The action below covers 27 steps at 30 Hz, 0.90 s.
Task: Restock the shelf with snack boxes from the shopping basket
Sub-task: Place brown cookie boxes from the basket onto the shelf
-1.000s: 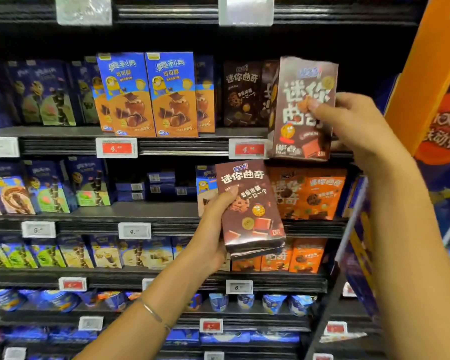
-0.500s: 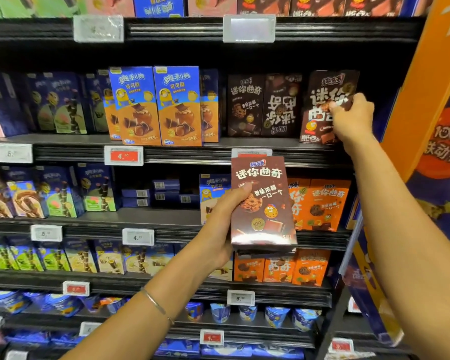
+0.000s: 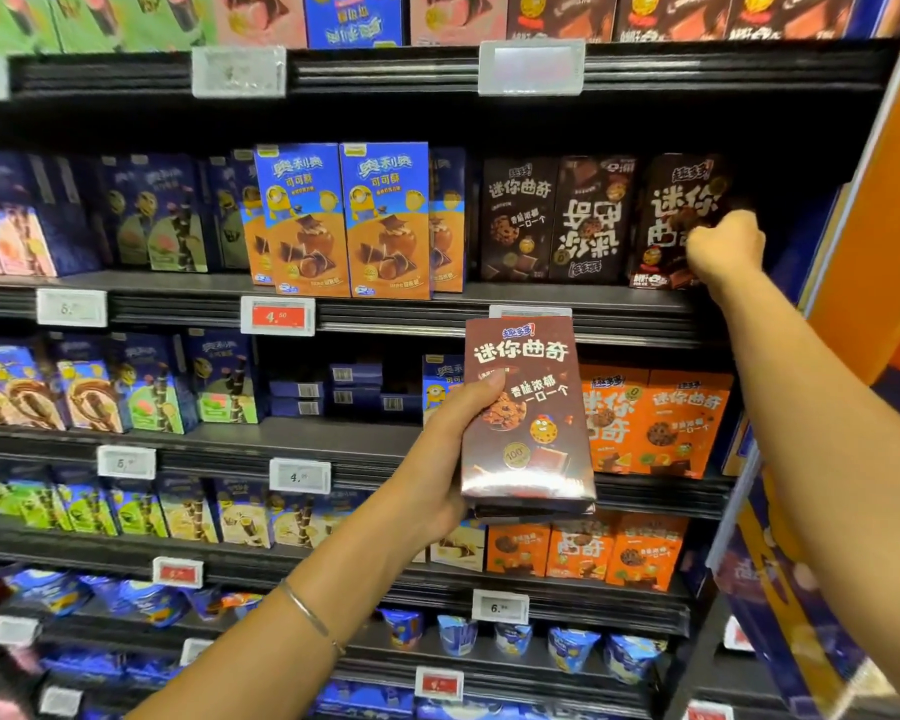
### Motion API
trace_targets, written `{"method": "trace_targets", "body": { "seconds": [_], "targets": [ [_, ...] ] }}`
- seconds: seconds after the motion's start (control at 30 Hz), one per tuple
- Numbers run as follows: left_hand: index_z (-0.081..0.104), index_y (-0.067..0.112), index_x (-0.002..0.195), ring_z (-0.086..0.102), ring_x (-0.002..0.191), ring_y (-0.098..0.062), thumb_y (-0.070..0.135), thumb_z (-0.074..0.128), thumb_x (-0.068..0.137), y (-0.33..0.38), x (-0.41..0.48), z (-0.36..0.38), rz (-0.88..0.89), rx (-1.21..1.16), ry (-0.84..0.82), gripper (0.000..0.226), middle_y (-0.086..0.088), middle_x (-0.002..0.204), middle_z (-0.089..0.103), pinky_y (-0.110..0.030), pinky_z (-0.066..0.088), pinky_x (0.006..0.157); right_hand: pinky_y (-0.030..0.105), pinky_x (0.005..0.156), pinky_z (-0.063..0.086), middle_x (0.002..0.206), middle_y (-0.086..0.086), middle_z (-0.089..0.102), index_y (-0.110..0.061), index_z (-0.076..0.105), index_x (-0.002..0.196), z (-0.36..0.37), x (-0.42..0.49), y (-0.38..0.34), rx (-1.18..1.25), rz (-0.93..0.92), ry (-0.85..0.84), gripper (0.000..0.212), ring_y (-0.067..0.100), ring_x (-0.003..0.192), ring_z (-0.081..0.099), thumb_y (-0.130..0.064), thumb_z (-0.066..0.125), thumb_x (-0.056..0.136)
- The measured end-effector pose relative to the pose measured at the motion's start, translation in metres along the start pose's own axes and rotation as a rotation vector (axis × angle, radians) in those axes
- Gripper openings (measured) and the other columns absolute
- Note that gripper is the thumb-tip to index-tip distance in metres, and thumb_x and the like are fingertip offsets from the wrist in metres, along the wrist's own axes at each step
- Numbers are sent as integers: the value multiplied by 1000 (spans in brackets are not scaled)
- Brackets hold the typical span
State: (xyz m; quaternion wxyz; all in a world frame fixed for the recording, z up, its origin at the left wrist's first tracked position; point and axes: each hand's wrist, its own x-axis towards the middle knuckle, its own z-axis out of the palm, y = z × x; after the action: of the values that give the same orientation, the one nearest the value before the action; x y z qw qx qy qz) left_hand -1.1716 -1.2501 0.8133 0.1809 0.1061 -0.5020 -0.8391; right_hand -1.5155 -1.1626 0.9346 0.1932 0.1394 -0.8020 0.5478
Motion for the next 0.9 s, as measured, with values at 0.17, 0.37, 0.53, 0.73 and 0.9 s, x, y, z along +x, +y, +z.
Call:
{"method": "trace_targets", "body": {
  "seconds": [0.17,0.37,0.53,0.73,0.9],
  "targets": [
    [86,25,94,80,90,-22,44,66,86,5,0,-5,11,31,-11,28,-6,106,82,-33,64,69,43,99,50,134,24,58,1,58,129,6,1,-1,-45,13,13,42,43,120,58,-16,53,92],
    [86,30,92,80,93,-21,45,68,86,10,-2,-10,33,31,9,24,-5,108,81,-34,64,72,44,99,49,136,23,58,0,57,131,8,-1,-2,-54,29,19,42,43,122,57,-14,55,91],
    [83,24,101,80,92,-22,44,71,85,11,-4,-12,39,54,23,28,-7,108,81,-34,64,69,42,101,47,138,27,54,5,54,131,7,-8,1,-106,48,-7,44,44,125,54,-14,60,91],
    [66,16,125,79,92,-23,40,73,90,17,-4,-18,101,67,31,43,-7,109,80,-34,64,71,41,104,46,139,14,53,-9,42,142,-20,-55,-26,91,-115,82,60,30,129,52,-37,62,94],
    [72,21,118,79,95,-22,36,69,87,28,4,-23,248,85,29,35,-7,110,79,-35,65,75,28,74,58,105,-3,69,-29,63,108,-34,-181,-42,478,-303,-323,31,12,94,69,-53,62,88]
  ]
}}
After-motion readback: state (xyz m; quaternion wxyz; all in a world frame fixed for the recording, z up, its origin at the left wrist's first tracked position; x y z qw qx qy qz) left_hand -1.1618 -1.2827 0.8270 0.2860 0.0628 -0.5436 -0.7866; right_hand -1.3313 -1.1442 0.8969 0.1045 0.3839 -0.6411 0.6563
